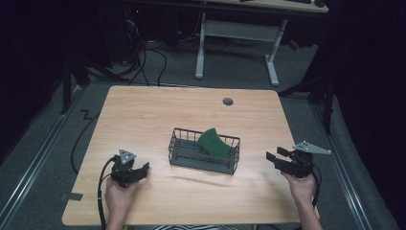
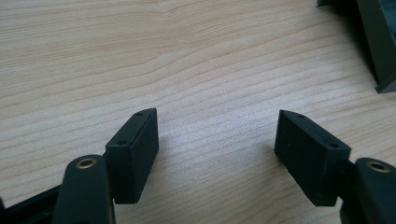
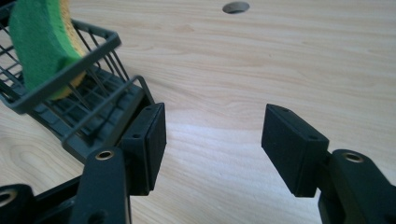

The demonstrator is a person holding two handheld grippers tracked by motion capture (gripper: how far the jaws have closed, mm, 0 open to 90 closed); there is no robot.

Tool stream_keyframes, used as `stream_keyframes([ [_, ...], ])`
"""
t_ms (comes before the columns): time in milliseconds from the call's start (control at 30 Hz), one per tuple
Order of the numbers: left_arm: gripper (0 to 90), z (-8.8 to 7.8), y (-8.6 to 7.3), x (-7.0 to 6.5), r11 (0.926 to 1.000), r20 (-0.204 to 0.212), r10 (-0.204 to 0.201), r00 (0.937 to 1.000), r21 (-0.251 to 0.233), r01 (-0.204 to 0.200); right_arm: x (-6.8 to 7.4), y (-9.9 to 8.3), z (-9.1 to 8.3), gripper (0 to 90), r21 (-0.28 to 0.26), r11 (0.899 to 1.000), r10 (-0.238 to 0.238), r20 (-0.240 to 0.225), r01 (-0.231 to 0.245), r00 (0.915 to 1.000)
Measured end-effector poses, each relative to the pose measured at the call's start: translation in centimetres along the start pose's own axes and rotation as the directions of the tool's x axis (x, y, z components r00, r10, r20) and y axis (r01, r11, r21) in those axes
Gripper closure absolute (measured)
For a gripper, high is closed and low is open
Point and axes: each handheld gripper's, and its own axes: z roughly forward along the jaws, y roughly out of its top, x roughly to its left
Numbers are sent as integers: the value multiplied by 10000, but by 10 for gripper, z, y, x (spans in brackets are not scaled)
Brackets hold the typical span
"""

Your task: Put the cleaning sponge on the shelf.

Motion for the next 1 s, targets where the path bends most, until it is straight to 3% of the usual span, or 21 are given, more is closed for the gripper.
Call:
stream_keyframes([
  [467,309,0,0,0,10000,3,-5,10000,0,5,-15,-44,21,399,669,9965,434,1002,-503,9940],
  [633,310,0,0,0,10000,-19,9,10000,5,-9,-13,-52,29,386,1110,9937,-22,1542,-152,9880],
  [833,307,0,0,0,10000,-23,15,10000,8,-15,-6,-54,34,352,1558,9872,-684,2168,346,9738],
  [1000,309,0,0,0,10000,-14,0,10000,3,0,-6,-54,34,340,1558,9874,-600,2182,259,9741],
])
